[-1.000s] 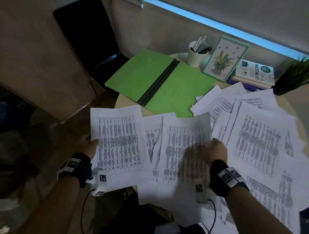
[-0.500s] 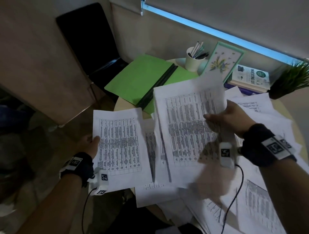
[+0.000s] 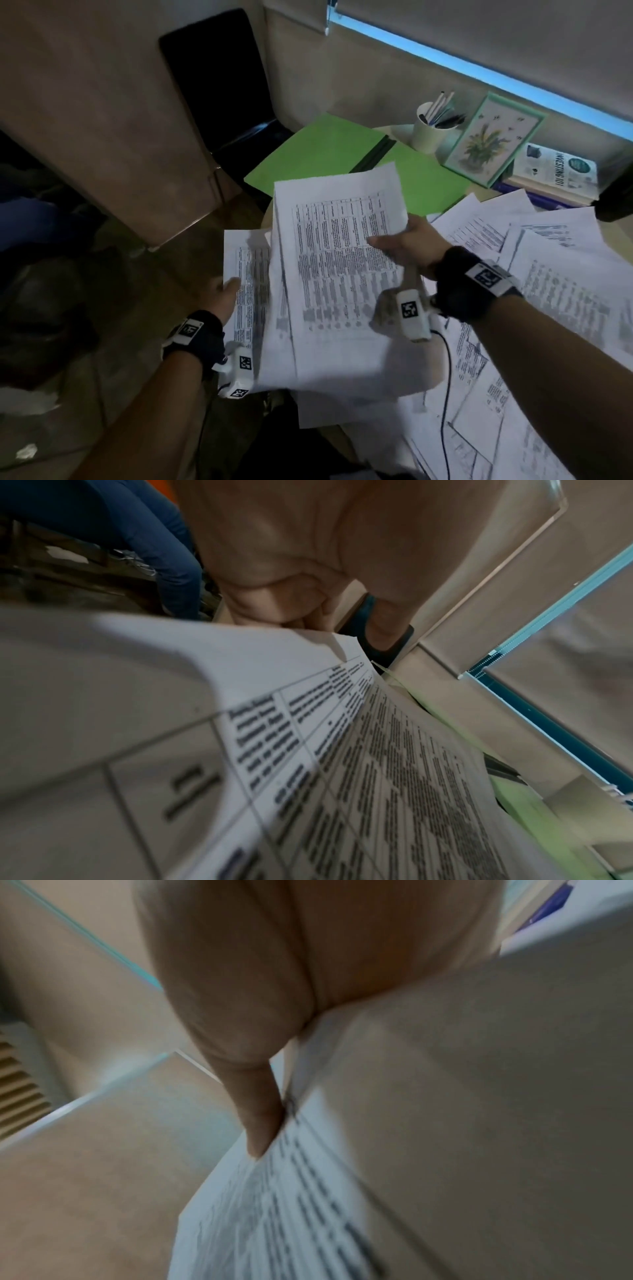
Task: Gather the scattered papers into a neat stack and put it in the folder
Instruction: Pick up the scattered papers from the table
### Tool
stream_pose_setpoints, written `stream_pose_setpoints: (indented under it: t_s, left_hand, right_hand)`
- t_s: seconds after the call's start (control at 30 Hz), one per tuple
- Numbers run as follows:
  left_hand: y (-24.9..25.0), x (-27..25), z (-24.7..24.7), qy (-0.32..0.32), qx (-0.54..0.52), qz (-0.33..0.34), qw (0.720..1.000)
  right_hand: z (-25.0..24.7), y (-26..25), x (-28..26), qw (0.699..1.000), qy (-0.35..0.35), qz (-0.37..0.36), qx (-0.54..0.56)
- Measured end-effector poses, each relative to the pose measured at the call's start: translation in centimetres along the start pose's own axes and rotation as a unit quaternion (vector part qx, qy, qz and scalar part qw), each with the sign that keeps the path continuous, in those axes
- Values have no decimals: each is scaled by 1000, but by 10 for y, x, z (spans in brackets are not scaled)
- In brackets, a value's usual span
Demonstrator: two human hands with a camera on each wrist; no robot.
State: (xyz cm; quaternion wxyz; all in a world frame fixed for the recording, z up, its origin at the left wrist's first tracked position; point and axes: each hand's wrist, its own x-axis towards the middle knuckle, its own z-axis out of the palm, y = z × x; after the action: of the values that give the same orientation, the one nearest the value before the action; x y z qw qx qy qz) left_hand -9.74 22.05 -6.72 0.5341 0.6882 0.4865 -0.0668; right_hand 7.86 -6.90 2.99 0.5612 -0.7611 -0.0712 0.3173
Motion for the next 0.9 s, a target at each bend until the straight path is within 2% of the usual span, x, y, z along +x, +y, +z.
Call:
stream_pose_setpoints:
  t_s: [0.1, 0.27, 0.43, 0.57, 0.63, 0.7, 0.77, 0.83, 0.9]
  left_hand:
    - [0, -3, -2, -16, -41, -18, 999]
    - [0, -8, 3, -37, -128, -40, 990]
    - [-12, -9, 8, -35, -144, -40, 988]
    - [-27, 2, 13, -62, -162, -56, 983]
    - [-34, 5, 15, -45, -100, -64, 992]
    - [-41, 11, 14, -25, -82, -54, 995]
    - [-45, 17, 12, -8, -114, -38, 993]
    - [-46, 20, 11, 14, -155, -37, 987]
    - [-44, 23, 13, 23, -181, -56, 982]
  right_hand:
    - [23, 18, 25, 999, 39, 25, 22]
    - [68, 29, 46, 994, 65, 36, -86]
    - [108, 44, 64, 980, 97, 71, -156]
    - [137, 44, 65, 984, 99, 71, -131]
    - [145, 49, 65, 981, 134, 43, -136]
    - [142, 51, 64, 965, 171, 57, -192]
    - [133, 55, 62, 950, 192, 110, -220]
    - [131, 63, 54, 938, 184, 151, -253]
    - [144, 69, 41, 936, 165, 143, -277]
